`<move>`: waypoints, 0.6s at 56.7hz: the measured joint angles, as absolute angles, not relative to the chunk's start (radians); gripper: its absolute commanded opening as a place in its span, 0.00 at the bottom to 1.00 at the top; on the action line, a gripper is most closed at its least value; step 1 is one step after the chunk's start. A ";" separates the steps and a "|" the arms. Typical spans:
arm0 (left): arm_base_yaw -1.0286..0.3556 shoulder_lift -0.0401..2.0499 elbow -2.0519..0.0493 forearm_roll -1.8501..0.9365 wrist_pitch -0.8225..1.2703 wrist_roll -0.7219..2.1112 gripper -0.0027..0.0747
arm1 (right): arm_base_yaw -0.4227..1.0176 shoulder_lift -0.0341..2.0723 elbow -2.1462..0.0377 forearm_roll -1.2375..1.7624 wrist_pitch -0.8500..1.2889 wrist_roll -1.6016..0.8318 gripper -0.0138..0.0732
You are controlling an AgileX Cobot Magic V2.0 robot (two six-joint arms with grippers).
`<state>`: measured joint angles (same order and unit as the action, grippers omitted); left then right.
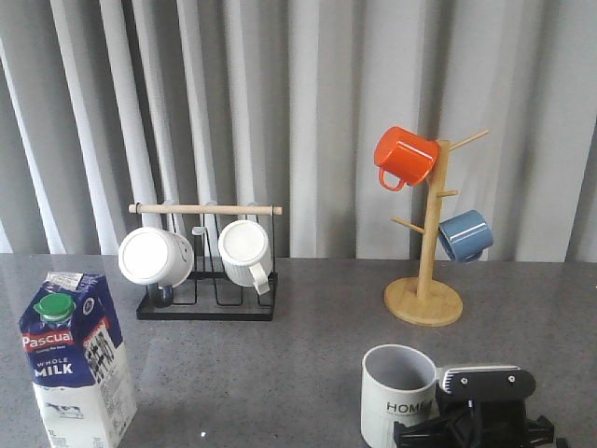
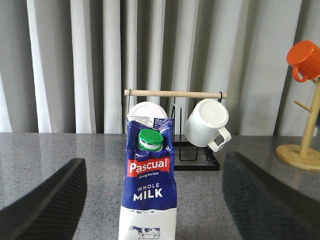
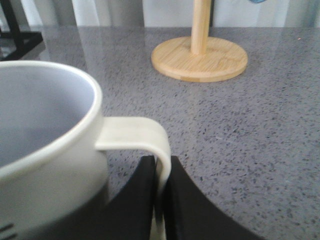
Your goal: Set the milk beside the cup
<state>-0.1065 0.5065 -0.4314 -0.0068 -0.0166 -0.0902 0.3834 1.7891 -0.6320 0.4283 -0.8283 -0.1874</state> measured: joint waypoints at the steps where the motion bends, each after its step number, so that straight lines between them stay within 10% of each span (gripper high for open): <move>1: -0.107 0.506 -0.431 -0.007 -0.017 -0.090 0.72 | 0.383 1.791 -0.632 0.424 -0.828 -0.187 0.15; 34: -0.107 0.506 -0.431 -0.007 -0.017 -0.090 0.72 | 0.383 1.798 -0.637 0.391 -0.828 -0.189 0.22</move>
